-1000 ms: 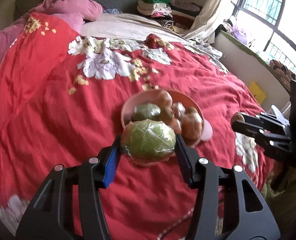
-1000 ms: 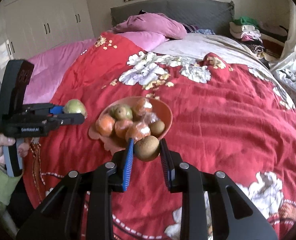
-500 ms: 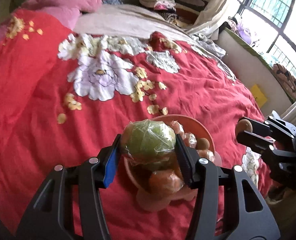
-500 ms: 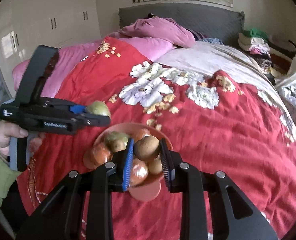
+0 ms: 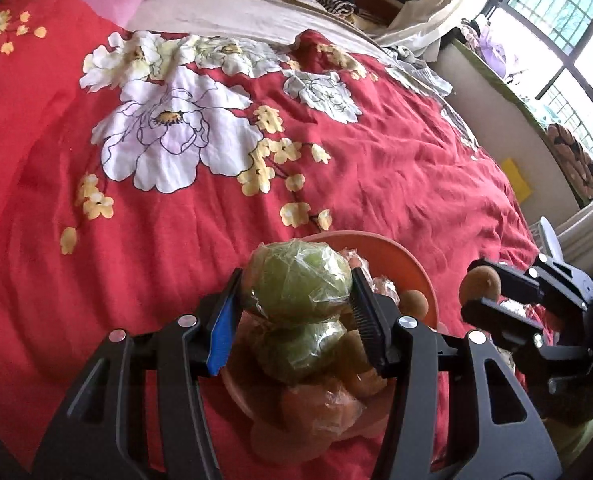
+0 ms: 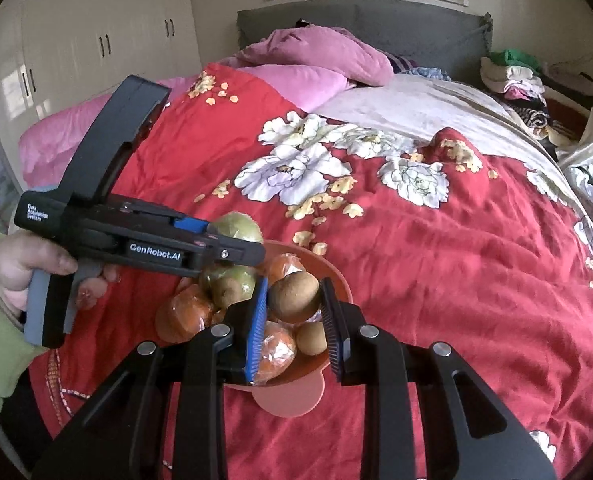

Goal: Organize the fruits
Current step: 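Carry both brown fruits up over the pink bowl, then lower both brown fruits into the bowl and open both tools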

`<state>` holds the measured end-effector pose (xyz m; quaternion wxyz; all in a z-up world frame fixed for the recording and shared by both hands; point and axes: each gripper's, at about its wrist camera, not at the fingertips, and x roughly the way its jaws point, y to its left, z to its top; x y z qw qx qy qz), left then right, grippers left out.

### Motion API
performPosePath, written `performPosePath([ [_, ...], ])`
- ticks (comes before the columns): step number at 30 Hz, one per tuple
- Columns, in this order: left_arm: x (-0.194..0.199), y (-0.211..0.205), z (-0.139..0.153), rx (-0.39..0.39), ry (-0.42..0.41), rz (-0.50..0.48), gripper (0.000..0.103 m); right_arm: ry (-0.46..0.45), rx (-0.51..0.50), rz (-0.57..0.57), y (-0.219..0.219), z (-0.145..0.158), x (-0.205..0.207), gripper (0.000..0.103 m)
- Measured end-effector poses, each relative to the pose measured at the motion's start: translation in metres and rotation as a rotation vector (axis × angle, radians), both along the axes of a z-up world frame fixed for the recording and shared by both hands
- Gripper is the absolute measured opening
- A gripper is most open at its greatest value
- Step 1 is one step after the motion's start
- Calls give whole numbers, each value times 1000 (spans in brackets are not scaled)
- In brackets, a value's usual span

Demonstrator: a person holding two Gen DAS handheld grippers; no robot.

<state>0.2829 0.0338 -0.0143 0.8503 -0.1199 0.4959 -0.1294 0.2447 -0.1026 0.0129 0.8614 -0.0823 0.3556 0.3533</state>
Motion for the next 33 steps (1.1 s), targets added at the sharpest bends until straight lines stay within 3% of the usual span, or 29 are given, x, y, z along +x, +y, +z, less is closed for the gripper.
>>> performPosePath([
  [33,0,0,7,5,-26,2,44,48,-30,25,21,-28,6,25],
])
